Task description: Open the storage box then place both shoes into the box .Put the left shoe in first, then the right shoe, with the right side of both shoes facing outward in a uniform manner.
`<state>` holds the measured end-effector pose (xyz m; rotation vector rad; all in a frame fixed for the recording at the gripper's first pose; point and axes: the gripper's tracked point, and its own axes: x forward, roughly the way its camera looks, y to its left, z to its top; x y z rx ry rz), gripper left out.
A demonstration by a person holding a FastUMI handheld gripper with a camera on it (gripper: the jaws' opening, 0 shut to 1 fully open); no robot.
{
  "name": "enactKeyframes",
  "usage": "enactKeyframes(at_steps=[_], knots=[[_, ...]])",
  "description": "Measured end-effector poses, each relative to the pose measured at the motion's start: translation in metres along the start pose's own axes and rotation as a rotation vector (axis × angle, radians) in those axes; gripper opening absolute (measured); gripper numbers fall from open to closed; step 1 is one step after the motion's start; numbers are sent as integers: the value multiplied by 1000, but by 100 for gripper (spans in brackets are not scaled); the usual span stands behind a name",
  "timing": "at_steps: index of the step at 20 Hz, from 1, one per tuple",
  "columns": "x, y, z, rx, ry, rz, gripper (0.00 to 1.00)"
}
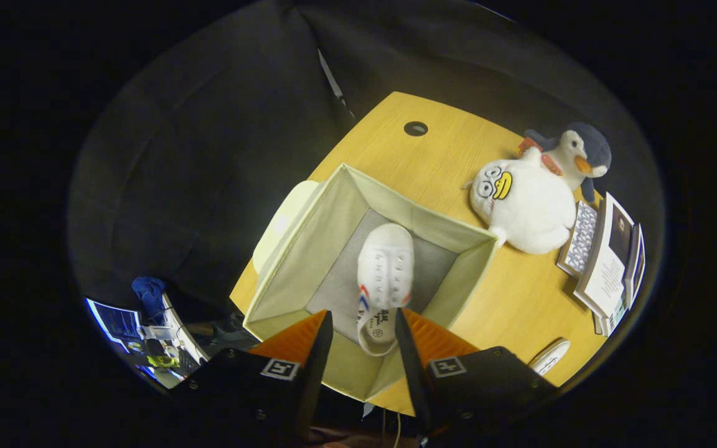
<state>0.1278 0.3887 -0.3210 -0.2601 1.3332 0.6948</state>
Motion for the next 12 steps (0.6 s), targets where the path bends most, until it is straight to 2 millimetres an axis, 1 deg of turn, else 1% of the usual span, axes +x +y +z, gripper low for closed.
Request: enactKeyframes(at_steps=[1,3,5,10,12], knots=[[-10,-4,2,4,-14,-1,74],[-28,-16,0,25,-34,1,74],[-42,-35,-4,55,-50,-2,74],[-70,-84,-23,122,-73,-21,74],[-80,-103,-34,156,-80,-26,74]])
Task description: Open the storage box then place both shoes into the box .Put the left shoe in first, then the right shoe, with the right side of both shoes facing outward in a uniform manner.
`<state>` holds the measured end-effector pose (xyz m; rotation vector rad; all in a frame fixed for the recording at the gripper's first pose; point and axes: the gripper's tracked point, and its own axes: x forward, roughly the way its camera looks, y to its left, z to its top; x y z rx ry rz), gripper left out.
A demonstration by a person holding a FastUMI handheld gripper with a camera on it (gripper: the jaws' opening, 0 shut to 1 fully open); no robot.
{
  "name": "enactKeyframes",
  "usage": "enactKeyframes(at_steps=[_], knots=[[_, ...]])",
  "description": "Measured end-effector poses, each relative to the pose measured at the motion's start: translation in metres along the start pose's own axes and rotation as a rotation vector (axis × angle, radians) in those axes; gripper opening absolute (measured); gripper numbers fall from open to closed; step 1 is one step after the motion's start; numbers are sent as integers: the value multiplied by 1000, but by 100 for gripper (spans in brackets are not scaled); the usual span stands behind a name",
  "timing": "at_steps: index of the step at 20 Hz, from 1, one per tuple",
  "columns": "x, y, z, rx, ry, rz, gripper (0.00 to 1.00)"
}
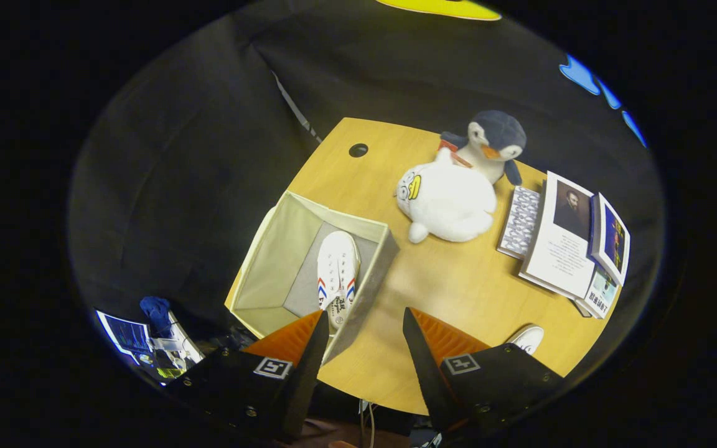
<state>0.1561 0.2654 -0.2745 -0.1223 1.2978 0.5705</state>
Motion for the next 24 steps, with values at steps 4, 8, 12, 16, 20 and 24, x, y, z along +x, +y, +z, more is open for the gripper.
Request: enactKeyframes(at_steps=[4,8,12,16,20,24], knots=[[-13,-41,-27,50,11,-14,74],[-19,-83,-56,111,16,-36,74],[-22,-121,-96,160,42,-58,74],[-23,-153,-136,210,72,-84,74],[-22,-185,-169,254,90,-116,74],[-14,-213,-203,308,132,-139,74]])
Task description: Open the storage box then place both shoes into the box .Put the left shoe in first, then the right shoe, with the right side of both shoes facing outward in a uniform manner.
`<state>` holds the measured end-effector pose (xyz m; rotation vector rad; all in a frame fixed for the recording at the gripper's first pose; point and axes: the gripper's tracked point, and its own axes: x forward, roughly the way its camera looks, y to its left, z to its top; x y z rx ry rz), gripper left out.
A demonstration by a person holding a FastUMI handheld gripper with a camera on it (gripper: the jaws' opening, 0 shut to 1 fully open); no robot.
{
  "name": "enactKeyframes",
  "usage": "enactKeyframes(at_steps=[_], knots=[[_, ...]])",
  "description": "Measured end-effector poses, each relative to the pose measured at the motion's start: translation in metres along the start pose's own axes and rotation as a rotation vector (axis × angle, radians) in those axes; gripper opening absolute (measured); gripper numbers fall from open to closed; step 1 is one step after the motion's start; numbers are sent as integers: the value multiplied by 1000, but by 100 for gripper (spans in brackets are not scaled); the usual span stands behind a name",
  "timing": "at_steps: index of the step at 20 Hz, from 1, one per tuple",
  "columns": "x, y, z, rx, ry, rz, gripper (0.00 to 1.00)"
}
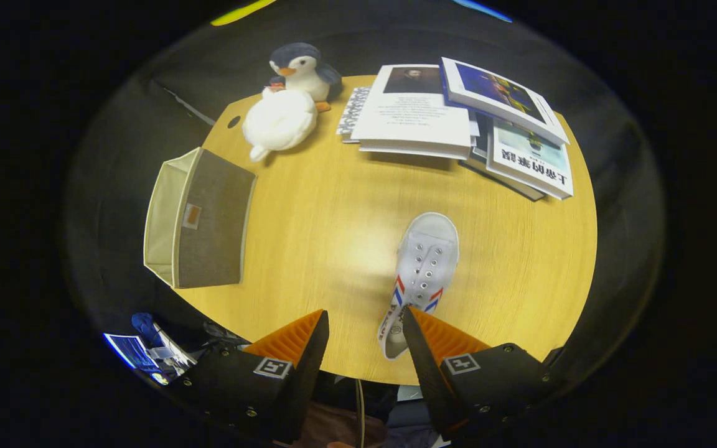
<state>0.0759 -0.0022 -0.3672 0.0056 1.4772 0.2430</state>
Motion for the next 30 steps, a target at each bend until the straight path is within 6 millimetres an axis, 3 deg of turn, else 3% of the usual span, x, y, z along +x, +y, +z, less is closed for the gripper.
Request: enactKeyframes(at_steps=[10,20,22,24,26,27,30], knots=[[48,-58,-21,104,63,-37,74],[107,-80,-33,74,121,-91,74],[114,-79,-31,65,113,-78,69],[124,-92,-36,6,117,-144,39],[114,-98,-31,36,70,-169,6],[114,-96,-34,37,77,-161,1],[110,-95,-34,53,97,-142,1]])
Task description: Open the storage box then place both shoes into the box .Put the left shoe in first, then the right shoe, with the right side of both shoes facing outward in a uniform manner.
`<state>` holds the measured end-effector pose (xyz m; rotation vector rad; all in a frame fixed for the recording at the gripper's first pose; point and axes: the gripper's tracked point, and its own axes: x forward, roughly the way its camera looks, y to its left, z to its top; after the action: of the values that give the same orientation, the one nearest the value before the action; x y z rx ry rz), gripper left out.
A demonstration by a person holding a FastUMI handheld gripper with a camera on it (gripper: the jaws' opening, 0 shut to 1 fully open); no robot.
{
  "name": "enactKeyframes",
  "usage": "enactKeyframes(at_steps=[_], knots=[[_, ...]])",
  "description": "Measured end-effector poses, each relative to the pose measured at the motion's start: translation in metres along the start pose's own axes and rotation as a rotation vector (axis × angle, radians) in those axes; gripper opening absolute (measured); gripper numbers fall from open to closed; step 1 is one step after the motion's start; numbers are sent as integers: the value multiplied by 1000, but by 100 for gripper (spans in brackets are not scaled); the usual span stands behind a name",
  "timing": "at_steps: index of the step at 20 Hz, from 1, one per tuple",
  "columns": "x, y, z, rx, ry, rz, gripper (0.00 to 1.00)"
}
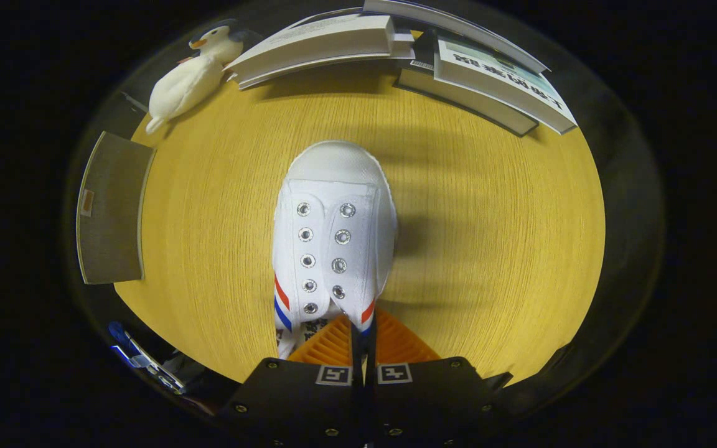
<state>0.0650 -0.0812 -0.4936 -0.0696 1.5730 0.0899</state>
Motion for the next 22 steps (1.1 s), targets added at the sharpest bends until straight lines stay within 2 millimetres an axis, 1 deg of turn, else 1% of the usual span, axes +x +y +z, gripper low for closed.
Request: enactKeyframes(at_steps=[4,7,9,11,14,15,17,20,22], knots=[[-14,1,8,-3,-5,29,1],[-29,6,14,-35,-23,48,0],[-40,4,24,-57,-44,57,1],[-52,9,31,-78,-66,65,1],[-58,13,45,-102,-89,96,0],[-60,18,50,-109,-94,111,1],[-69,35,59,-127,-106,128,0],[-98,79,64,-170,-124,130,1],[-106,101,68,-186,-135,140,1]])
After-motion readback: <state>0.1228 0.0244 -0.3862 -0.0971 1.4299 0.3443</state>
